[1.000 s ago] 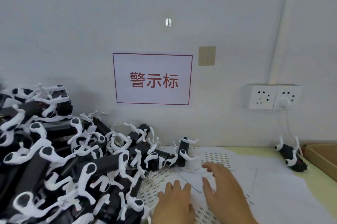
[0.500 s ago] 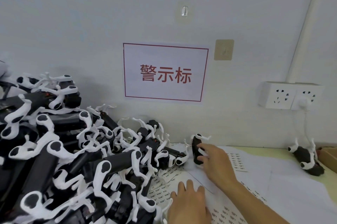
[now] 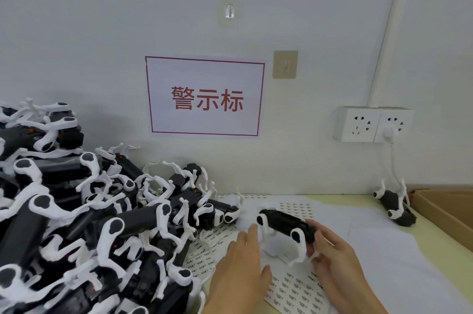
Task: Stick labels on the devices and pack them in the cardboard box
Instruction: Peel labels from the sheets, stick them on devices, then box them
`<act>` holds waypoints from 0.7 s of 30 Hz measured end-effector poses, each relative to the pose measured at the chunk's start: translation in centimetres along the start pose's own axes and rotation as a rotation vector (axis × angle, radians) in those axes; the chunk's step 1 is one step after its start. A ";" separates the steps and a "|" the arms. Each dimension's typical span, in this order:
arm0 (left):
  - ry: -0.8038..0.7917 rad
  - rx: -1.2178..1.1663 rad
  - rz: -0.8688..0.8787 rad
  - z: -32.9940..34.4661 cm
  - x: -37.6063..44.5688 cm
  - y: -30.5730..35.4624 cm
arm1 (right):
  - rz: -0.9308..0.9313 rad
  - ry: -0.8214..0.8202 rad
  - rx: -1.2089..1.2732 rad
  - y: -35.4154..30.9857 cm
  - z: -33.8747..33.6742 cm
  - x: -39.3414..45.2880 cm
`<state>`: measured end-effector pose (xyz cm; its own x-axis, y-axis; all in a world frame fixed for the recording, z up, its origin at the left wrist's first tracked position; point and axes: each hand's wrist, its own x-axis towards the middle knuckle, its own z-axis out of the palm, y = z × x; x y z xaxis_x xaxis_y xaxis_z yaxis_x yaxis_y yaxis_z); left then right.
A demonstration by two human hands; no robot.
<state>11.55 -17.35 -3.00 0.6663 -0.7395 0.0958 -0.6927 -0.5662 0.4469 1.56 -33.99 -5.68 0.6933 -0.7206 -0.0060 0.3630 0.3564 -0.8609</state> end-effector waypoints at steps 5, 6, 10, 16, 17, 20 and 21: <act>0.270 -0.239 0.131 -0.5 -0.4 0.7 | 0.050 -0.135 0.093 -0.5 -0.5 -0.3; 0.283 -0.243 0.169 -0.7 -0.5 0.9 | 0.063 -0.158 0.097 -0.5 -0.6 -0.4; 0.319 -0.062 0.278 -0.9 -0.5 1.4 | 0.115 -0.289 0.026 -0.7 -0.1 -1.0; 0.317 0.039 0.203 -1.2 -0.8 1.3 | 0.122 -0.280 -0.218 -2.5 -0.2 -0.9; 0.326 0.087 0.173 -1.3 -0.8 1.3 | 0.097 -0.245 -0.310 -3.1 -0.6 -0.8; 0.342 0.236 0.063 -1.5 -0.8 1.4 | -0.009 -0.088 -0.591 -5.4 -2.4 -0.8; 0.343 0.273 0.026 -1.5 -0.8 1.4 | -0.036 -0.031 -0.676 -6.2 -3.2 -0.8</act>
<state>10.42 -16.98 -1.07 0.6686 -0.6174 0.4144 -0.7275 -0.6584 0.1928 -3.23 -37.59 -1.94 0.7090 -0.7044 0.0342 -0.0765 -0.1250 -0.9892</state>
